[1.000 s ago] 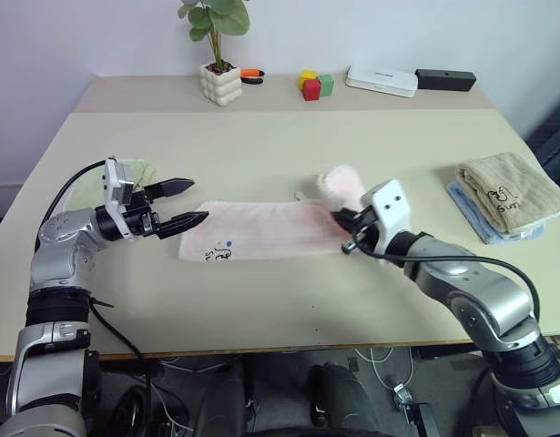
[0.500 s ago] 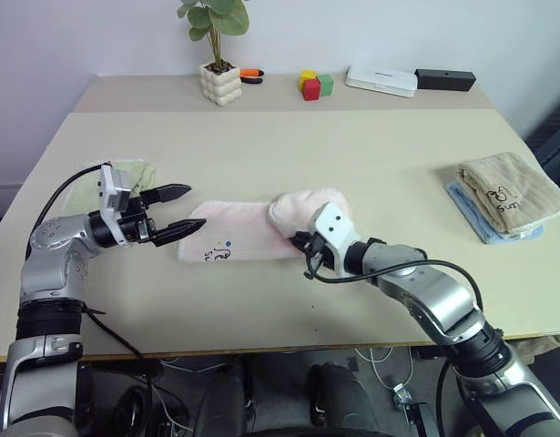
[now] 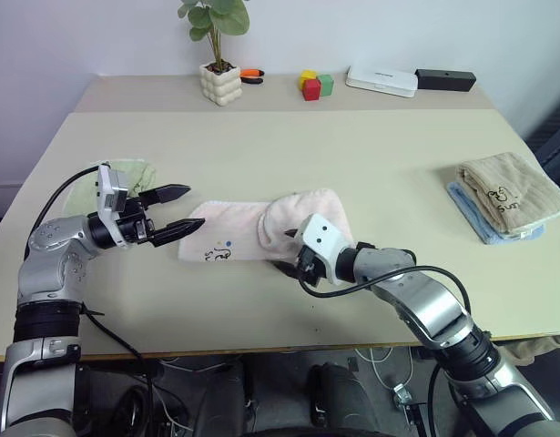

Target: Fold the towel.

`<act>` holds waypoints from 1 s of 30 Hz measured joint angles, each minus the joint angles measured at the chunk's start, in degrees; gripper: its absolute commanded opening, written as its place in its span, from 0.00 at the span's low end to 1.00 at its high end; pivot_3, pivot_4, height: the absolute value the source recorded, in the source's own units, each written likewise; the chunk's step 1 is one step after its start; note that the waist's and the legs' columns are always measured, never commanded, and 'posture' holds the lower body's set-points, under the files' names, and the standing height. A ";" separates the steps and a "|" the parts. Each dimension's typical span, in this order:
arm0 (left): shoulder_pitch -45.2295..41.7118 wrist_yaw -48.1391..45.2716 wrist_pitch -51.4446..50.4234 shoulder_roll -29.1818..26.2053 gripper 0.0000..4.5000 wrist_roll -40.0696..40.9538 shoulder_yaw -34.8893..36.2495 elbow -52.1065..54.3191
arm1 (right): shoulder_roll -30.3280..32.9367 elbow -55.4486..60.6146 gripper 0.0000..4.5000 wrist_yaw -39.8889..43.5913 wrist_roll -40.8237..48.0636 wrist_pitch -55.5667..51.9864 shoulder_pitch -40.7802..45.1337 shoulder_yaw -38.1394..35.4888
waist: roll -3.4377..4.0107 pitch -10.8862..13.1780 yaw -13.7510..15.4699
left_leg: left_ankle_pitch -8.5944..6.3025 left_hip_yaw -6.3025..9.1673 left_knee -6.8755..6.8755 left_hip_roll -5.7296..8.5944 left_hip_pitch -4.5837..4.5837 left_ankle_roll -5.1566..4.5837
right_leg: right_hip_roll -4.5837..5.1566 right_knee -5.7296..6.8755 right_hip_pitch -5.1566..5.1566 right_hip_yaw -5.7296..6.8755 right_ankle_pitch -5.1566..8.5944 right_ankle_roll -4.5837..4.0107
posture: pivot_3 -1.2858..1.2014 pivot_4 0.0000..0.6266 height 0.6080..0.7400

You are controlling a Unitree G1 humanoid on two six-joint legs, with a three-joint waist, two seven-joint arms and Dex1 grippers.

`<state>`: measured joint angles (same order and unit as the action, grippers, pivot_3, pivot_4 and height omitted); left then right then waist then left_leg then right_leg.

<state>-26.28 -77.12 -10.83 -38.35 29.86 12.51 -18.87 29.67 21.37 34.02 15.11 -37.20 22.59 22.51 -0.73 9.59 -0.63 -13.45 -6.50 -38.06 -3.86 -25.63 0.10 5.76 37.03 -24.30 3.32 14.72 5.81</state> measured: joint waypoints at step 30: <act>1.17 2.33 -1.41 0.83 1.00 0.68 -0.40 3.16 | -18.26 -31.65 0.42 -9.90 -7.53 19.04 2.33 -13.85 | -0.11 -0.09 -0.18 | 0.02 0.00 0.03 -0.01 0.24 0.04 | -0.01 0.04 0.23 0.01 0.00 0.00 | 0.52 0.24 0.96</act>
<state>-25.11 -74.79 -12.24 -37.52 30.53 12.12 -15.71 11.41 -10.28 24.12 7.58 -18.15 24.92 8.67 -0.84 9.50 -0.81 -13.43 -6.50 -38.02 -3.87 -25.38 0.15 5.76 37.06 -24.06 3.32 14.72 5.82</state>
